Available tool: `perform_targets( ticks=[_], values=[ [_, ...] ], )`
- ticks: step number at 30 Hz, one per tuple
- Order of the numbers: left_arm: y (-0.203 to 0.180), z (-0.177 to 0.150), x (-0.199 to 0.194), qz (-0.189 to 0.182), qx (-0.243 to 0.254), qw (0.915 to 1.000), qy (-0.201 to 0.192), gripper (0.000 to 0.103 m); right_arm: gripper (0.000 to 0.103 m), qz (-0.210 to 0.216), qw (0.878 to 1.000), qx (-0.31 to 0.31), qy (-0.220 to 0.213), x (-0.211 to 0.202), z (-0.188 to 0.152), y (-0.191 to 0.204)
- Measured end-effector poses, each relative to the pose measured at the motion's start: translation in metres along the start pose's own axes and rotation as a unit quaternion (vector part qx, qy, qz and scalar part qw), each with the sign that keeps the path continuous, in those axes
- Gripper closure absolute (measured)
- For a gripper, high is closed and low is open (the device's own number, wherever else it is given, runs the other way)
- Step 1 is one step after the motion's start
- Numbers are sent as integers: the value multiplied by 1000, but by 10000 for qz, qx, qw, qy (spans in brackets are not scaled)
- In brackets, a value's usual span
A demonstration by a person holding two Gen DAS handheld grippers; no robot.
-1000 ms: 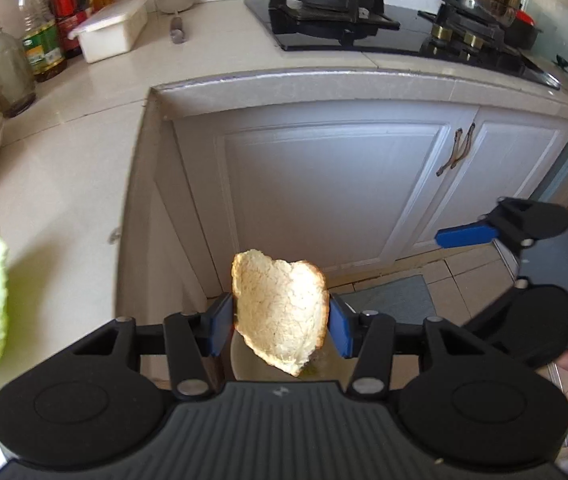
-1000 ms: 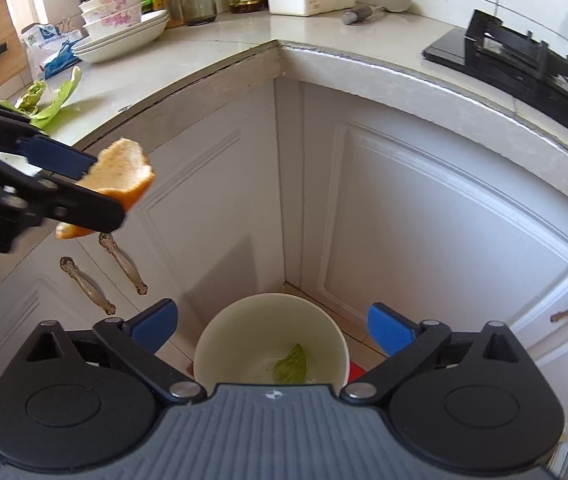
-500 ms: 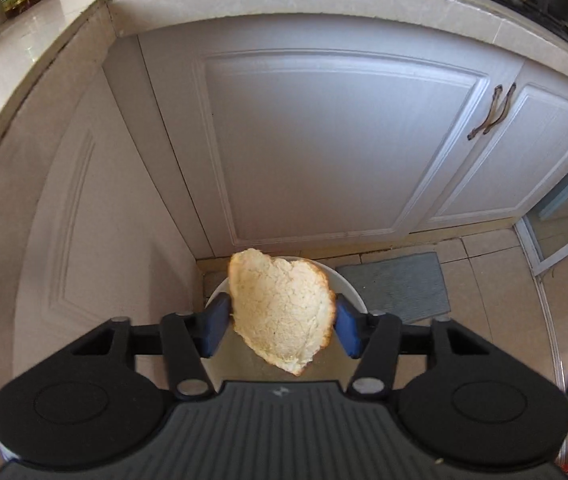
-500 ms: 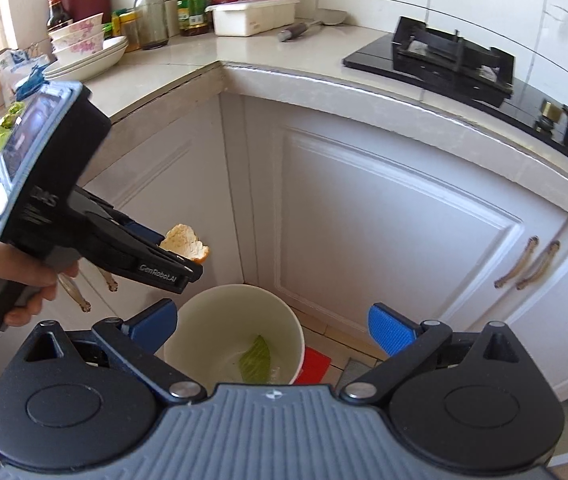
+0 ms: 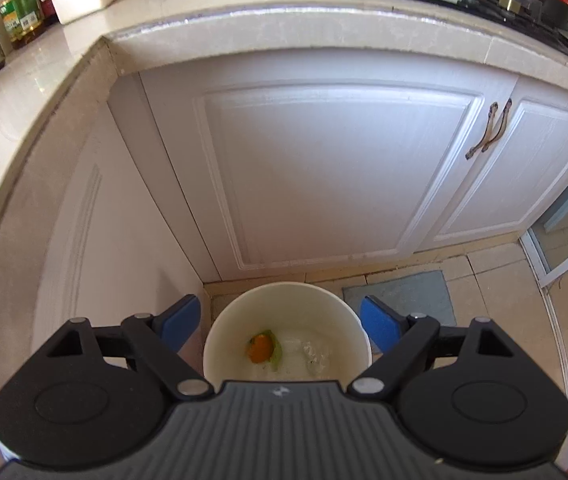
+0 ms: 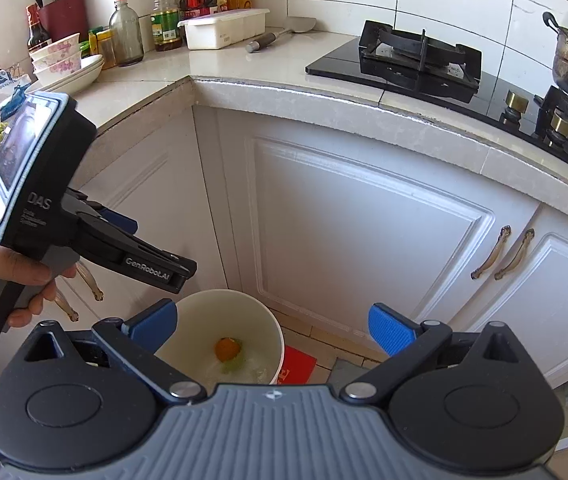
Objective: Collect trash
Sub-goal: 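Move both tools back over the counter toward the remaining scraps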
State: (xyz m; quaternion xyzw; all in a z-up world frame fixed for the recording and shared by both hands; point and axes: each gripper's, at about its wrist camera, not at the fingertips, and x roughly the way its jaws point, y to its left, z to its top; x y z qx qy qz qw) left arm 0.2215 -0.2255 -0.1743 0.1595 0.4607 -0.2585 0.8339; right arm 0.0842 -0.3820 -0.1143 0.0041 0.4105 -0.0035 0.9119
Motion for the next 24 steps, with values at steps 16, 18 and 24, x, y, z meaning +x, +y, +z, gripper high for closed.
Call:
perform_targets(
  ticks=[16,18,24],
  values=[
    [40,-19,-100,116,-274,9982,-522,16,0,322,9980,-502,-193,-8,27,37],
    [47,-26,-114,194,-305,9976,-596,16,0,401,9970,-624,-238,-11,32,47],
    [72,-52,-156,637,-507,9936,-781,16,0,730,9922,-915,-435,-18,47,77]
  ],
)
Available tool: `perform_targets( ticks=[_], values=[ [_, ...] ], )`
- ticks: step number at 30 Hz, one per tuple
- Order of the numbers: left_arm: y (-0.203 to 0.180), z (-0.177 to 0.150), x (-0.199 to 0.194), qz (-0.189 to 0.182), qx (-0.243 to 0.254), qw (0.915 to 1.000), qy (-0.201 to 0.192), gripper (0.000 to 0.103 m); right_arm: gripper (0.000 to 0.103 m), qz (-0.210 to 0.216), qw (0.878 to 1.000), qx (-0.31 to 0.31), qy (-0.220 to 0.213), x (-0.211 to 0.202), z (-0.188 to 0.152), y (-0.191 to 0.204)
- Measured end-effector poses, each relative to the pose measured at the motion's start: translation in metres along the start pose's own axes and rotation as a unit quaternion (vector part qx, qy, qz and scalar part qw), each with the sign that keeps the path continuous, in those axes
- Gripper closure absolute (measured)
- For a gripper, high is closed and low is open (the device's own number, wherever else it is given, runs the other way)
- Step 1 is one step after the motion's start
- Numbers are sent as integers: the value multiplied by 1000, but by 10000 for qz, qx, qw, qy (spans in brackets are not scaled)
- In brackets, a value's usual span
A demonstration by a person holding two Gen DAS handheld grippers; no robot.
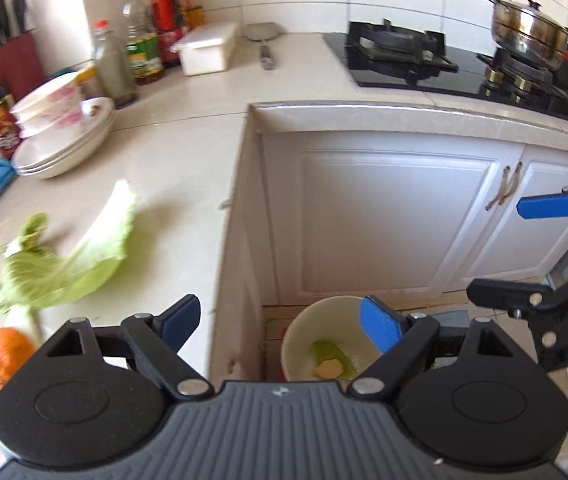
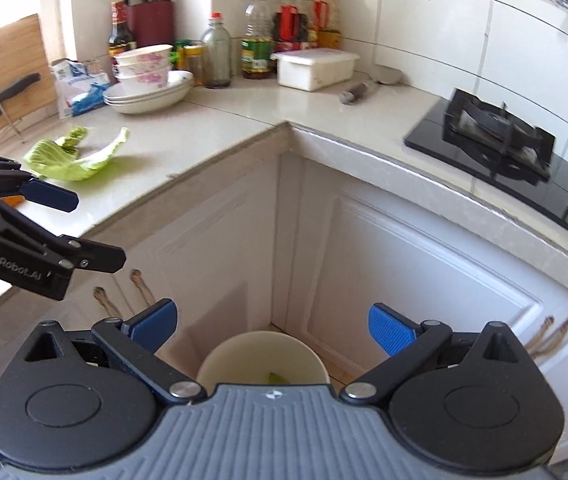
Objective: Collect trash
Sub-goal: 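Move both tools back over the counter toward the remaining scraps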
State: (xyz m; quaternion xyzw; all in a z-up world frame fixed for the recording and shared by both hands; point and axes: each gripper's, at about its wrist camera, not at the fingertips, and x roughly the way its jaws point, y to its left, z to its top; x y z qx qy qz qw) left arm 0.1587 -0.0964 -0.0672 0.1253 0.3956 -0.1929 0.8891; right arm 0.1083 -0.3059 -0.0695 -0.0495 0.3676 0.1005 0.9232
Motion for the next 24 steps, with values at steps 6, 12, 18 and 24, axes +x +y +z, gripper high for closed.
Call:
perform_targets(
  ticks=[6,12,18,24],
  values=[
    [45,-25,-34,579,-537,9968,-94,16,0,393,9984,-386,-149,6,23,40],
    [96,-58,-55,1270,-1208,9845,-32,16,0,747,9939,-770,-243,15,44,79],
    [138,-90,-65,1868,-1772,9662,97,16,0,1028,9884,-1081,-298,25,59,111],
    [171,-112,-61,2167,-2212,9506,221,16,0,1130,9849,-1280,-287,34,68,127]
  ],
)
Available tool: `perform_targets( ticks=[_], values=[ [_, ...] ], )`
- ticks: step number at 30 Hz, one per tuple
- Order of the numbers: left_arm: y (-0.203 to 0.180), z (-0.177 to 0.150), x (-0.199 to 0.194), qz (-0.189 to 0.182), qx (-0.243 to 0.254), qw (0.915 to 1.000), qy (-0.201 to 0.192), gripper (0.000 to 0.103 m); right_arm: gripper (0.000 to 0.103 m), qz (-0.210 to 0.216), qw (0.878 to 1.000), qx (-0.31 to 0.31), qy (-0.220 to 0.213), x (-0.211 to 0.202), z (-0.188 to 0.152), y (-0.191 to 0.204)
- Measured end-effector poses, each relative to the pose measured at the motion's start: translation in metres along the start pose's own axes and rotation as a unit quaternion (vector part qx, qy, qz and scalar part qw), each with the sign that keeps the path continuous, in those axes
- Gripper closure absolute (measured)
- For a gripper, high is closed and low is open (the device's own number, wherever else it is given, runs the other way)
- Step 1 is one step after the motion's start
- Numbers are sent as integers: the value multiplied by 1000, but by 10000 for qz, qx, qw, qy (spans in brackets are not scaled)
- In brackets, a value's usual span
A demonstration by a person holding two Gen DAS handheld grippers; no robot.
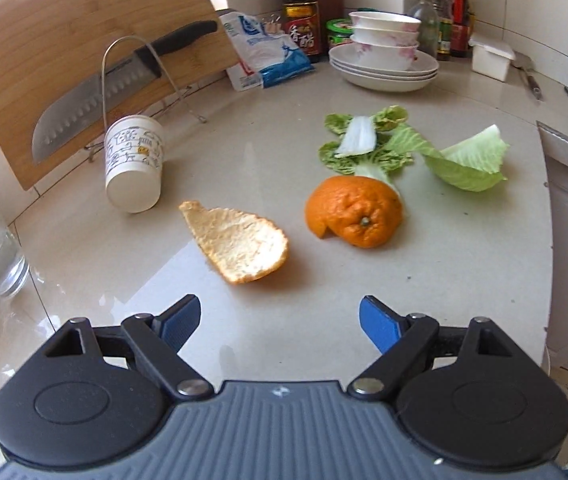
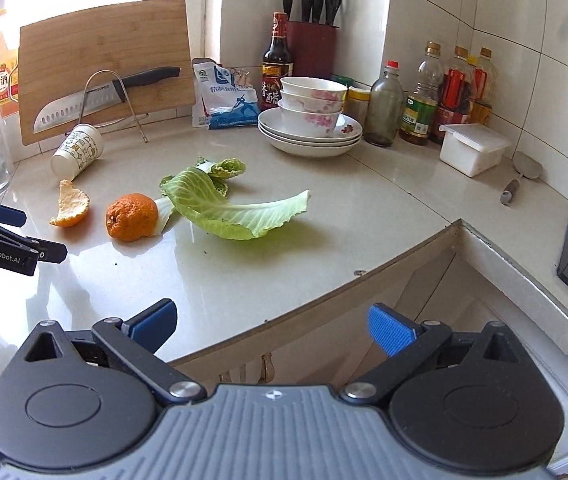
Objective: Collect trash
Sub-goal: 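Move both tools back over the counter toward the remaining scraps, then close the left tool on the pale orange peel while the right tool grasps a cabbage leaf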
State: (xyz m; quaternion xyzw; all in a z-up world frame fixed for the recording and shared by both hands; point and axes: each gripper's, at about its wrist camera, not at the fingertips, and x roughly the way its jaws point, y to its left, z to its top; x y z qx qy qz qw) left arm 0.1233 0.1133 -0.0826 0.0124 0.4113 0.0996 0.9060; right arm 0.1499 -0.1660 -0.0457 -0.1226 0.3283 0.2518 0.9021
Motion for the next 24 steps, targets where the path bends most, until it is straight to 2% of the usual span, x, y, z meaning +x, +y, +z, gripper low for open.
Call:
perform_targets(
  ticks=[10,16,22,24],
  values=[
    [22,4,27,-31,-374,9993,88,20,0,59,9998,-112,118,26,16,2],
    [31,14,39,-186,-595,9980,95,24,0,127,9997,-162,158,44,28,4],
    [31,22,46,-276,-630,9976,39,26,0,249,9992,-267,166,59,39,8],
    [30,24,47,-276,-635,9976,1,30,0,298,9989,-316,176,66,43,9]
  ],
)
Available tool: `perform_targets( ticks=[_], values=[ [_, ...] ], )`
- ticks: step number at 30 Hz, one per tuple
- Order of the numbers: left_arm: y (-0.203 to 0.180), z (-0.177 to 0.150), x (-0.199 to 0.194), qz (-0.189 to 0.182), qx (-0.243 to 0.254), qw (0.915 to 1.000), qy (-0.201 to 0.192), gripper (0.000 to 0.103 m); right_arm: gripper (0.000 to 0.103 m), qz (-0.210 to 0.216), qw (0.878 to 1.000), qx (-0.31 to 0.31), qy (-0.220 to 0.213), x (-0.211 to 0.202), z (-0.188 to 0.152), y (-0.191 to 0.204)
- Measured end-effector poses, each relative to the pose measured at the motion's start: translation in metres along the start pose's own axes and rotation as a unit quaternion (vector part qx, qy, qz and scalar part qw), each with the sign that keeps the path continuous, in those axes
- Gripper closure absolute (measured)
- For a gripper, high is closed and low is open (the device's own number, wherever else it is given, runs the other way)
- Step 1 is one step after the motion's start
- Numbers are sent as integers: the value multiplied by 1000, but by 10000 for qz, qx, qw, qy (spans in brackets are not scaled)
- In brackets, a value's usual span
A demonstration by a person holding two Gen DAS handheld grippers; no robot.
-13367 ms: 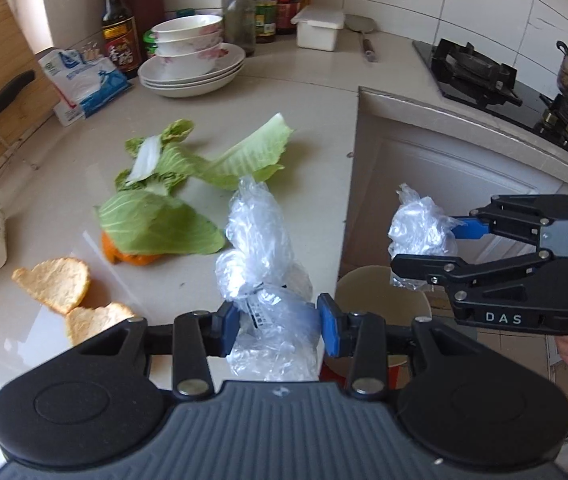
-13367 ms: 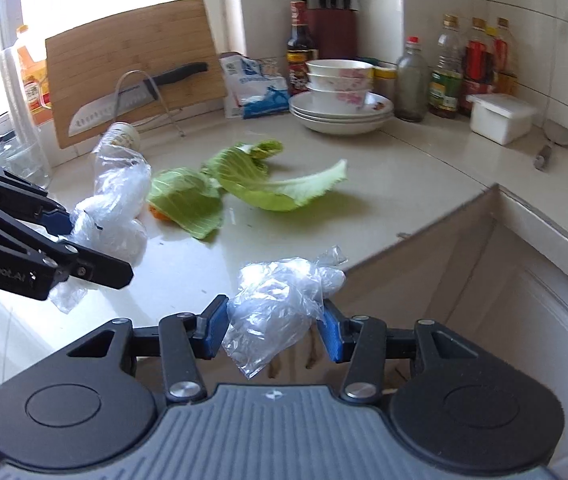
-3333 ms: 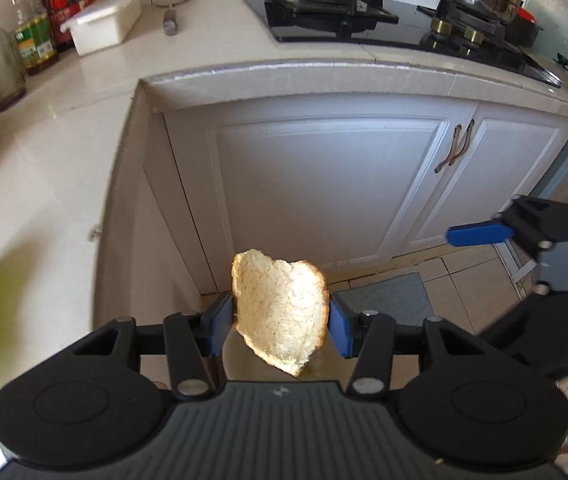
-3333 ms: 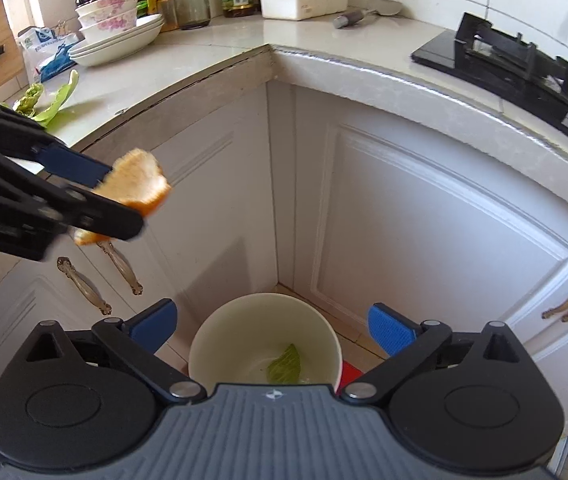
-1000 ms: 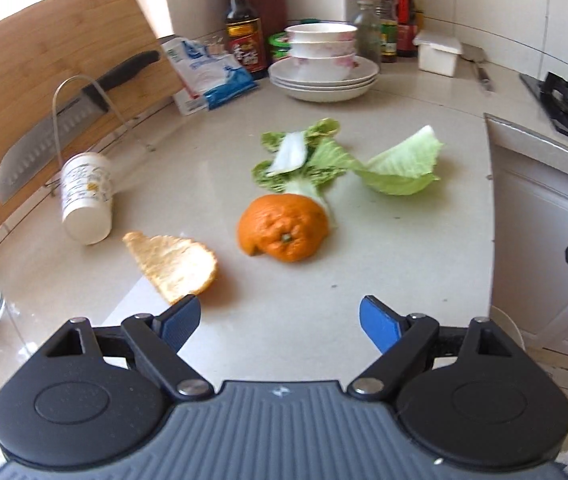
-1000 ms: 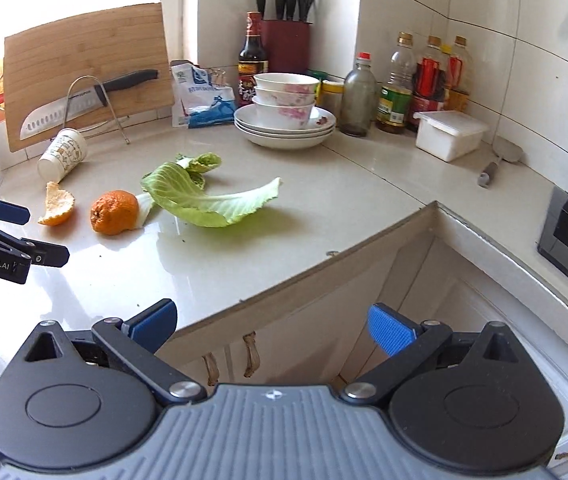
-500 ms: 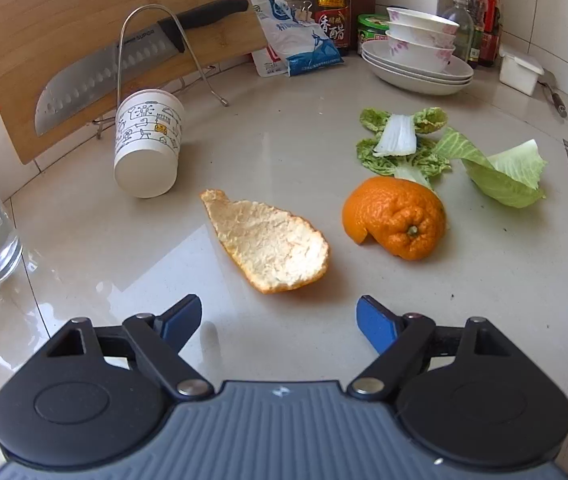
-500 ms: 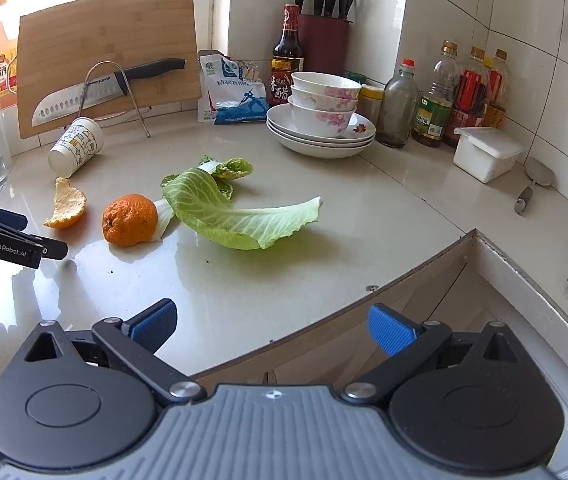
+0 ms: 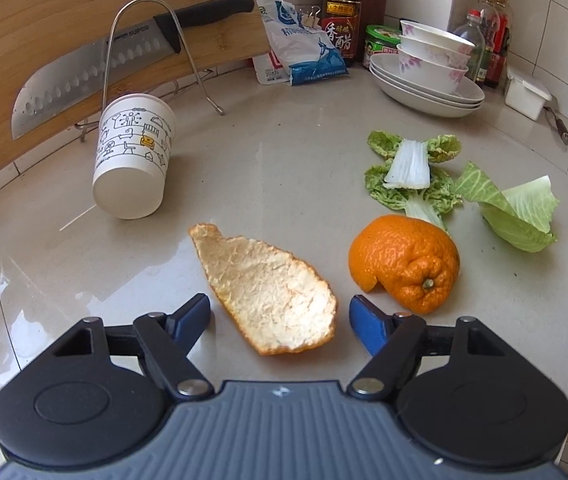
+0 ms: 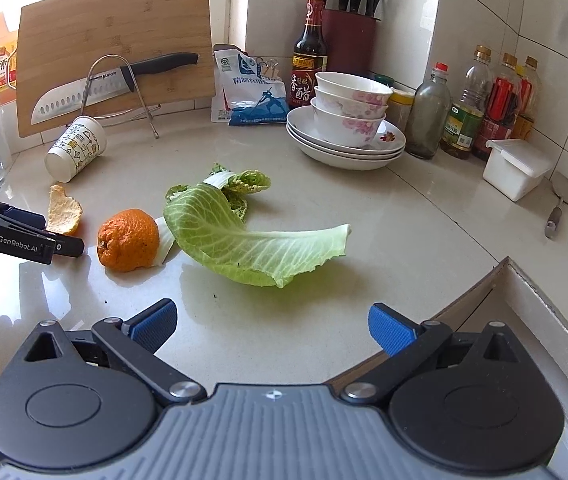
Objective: Collect trash
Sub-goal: 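Close the left tool on the pale orange peel while the right tool grasps a cabbage leaf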
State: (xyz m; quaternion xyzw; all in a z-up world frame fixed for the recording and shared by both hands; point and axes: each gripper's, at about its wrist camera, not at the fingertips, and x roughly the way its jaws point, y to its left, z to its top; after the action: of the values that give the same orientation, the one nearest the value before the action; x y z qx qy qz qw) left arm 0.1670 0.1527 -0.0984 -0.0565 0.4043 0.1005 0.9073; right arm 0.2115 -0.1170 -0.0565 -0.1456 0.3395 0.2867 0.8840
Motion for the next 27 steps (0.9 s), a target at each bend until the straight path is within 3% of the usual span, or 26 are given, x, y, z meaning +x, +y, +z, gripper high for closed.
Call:
perform_targets(
  ticks=[4,10,20,27],
  values=[
    [2,3,1,13,-71,10000,-53,44,0,79,9999,-60,-29,8,9,0],
    [3,4,0,-25,-137,9999,-57,45,0,203,9997,-154,-31,18,18,-2],
    [3,6,2,8,-174,9998,-29,44,0,629,9971,156,409,52,3,-9],
    [2,9,4,48,-143,9999,-4,45,0,675,9970,65,370,79,14,-9]
  ],
)
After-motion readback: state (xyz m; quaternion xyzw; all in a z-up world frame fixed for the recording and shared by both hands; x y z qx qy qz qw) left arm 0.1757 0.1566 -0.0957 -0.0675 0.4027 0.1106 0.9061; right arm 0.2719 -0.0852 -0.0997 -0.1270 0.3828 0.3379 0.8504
